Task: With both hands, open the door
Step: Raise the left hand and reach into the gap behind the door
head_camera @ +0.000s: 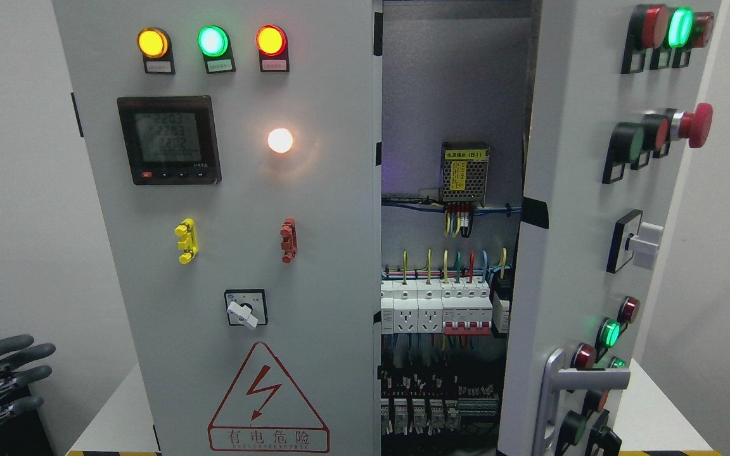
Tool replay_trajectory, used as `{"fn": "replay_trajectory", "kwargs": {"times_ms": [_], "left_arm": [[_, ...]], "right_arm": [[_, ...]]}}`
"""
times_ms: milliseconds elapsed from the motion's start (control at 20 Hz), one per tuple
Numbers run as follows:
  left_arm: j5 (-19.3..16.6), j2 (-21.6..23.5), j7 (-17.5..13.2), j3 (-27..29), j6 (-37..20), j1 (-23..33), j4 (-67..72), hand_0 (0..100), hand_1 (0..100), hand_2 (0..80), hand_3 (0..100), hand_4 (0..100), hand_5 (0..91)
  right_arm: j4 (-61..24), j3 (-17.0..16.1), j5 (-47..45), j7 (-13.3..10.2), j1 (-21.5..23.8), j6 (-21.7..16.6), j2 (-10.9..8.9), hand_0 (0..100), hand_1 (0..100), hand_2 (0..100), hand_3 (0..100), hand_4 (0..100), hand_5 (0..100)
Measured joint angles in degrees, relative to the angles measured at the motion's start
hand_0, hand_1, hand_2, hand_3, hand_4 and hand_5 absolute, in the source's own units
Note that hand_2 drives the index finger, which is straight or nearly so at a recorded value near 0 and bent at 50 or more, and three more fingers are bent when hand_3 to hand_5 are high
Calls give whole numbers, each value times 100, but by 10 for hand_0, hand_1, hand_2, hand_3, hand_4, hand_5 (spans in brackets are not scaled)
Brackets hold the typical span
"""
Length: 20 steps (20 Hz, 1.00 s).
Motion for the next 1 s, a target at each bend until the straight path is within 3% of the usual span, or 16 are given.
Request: {"fn": "replay_trajectory", "kwargs": {"times_ms": [351, 701, 851, 1002], "left_arm": [[256, 254, -100, 159, -12, -158, -256, 0, 0, 0, 0, 31, 0], [475, 398, -132, -31, -266, -319, -381, 0, 0, 0, 0, 31, 0], [559, 445, -14, -518, -302, -1049, -403, 0, 0, 0, 0, 31, 0], [607, 483, 116, -1560, -313, -2559, -398, 0, 0, 0, 0, 32, 0]], "right_arm": [[0, 0, 0, 0, 0, 0, 0, 109, 0, 0, 0, 0, 0], [0, 0, 0, 0, 0, 0, 0, 109, 0, 0, 0, 0, 0], [0, 0, 0, 0, 0, 0, 0, 108, 0, 0, 0, 0, 0], [0, 0, 0, 0, 0, 0, 0, 108, 0, 0, 0, 0, 0]]}}
